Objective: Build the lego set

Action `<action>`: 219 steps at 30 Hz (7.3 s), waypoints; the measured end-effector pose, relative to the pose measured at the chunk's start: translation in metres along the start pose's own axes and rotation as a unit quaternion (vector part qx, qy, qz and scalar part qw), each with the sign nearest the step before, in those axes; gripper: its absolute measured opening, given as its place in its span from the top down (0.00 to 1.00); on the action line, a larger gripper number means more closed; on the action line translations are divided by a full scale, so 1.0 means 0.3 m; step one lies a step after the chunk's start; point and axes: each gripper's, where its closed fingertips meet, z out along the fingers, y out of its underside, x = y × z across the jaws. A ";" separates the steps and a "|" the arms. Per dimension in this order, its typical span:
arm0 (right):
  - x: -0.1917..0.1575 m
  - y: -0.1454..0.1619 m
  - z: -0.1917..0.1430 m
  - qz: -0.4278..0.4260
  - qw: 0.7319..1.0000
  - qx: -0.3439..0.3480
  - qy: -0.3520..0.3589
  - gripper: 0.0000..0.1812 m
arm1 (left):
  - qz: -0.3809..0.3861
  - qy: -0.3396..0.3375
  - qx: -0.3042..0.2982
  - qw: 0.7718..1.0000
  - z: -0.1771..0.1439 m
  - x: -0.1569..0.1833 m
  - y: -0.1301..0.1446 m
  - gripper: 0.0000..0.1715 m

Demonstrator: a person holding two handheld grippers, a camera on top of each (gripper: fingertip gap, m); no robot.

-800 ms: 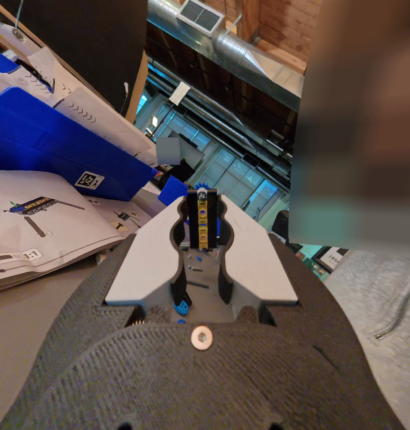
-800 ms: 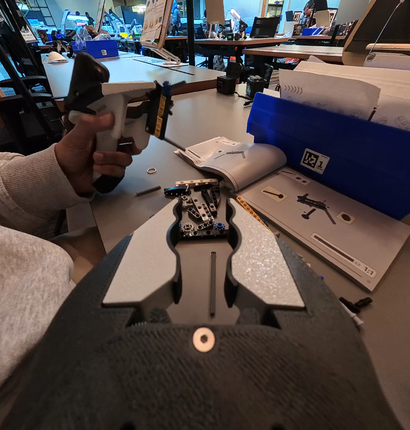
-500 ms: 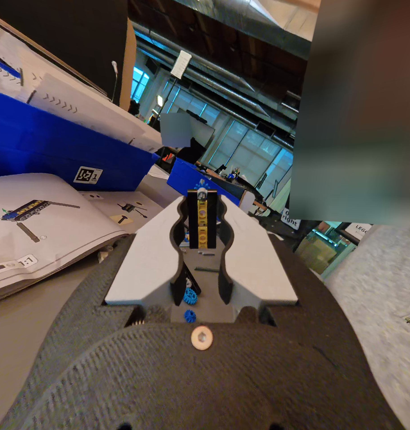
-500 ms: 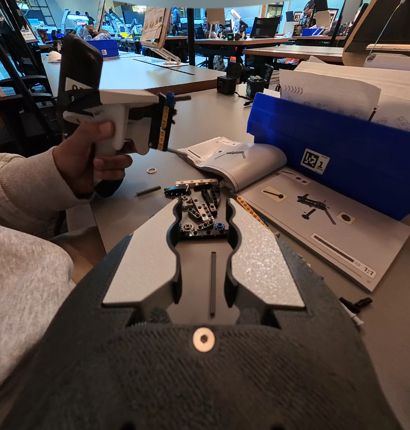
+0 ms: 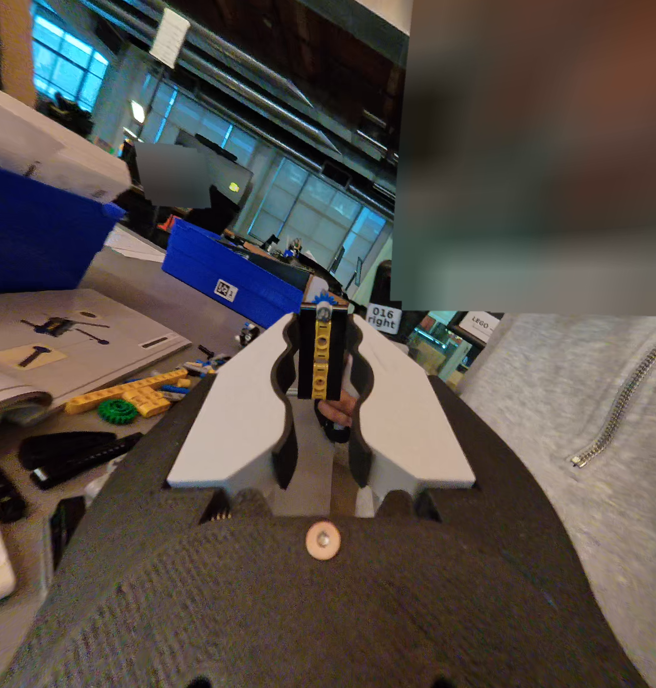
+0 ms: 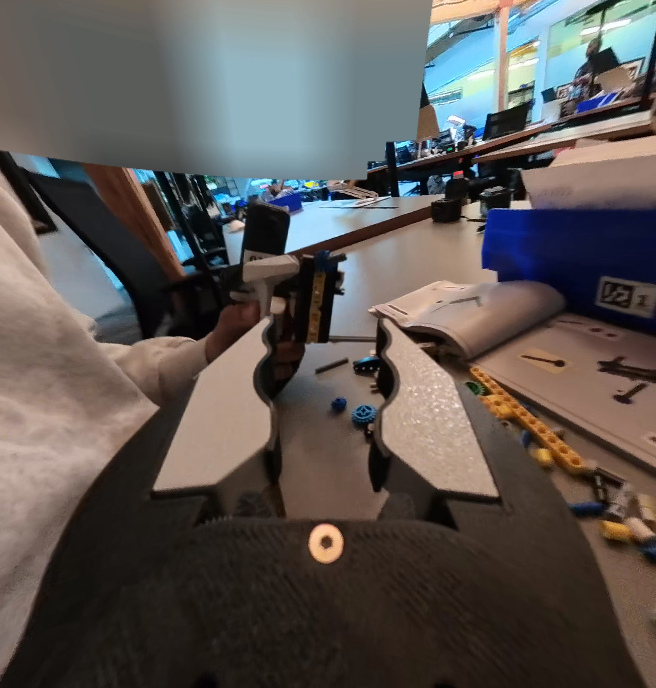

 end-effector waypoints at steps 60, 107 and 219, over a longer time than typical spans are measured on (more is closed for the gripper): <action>0.308 0.267 -0.900 -0.096 0.764 -0.611 0.186 0.88 | -0.015 0.025 -0.038 0.999 0.043 0.054 0.050 0.68; -0.009 0.106 -0.094 -0.129 0.985 -0.086 0.076 1.00 | 0.123 -0.166 -0.017 0.978 -0.039 -0.078 -0.019 1.00; 0.153 0.187 -0.096 -0.100 0.954 -0.188 0.210 1.00 | 0.075 -0.259 0.052 0.962 -0.137 -0.242 -0.100 1.00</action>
